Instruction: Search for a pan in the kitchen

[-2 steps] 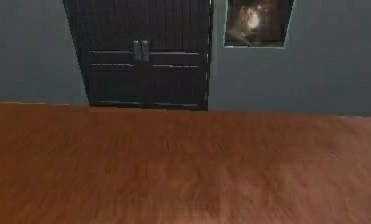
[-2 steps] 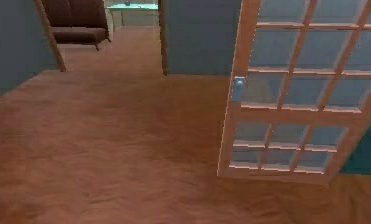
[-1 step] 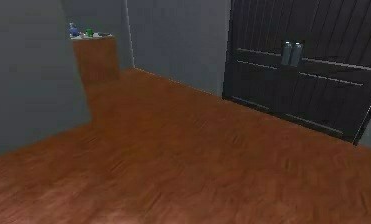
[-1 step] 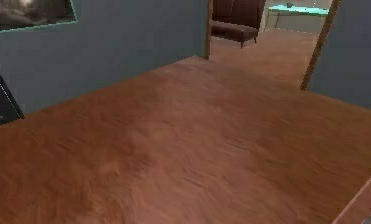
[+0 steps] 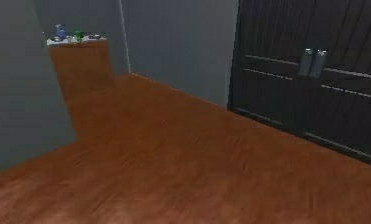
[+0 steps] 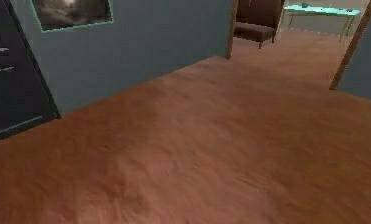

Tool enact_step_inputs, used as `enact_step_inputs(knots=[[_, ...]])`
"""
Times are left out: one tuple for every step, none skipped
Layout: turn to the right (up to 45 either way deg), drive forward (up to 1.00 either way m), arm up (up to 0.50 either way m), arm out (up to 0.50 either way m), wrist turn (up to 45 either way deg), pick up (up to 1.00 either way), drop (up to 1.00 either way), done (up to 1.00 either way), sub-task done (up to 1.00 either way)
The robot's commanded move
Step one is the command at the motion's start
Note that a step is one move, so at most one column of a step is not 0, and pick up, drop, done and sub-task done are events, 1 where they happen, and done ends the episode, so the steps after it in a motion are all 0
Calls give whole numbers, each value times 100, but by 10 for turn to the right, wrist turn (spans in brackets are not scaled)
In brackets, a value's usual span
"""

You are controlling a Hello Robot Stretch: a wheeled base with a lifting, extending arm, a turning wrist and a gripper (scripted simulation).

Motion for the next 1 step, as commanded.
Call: enact_step_inputs(knots=[[-210, 0, 0, 0, 0, 0, 0, 0, 0]])
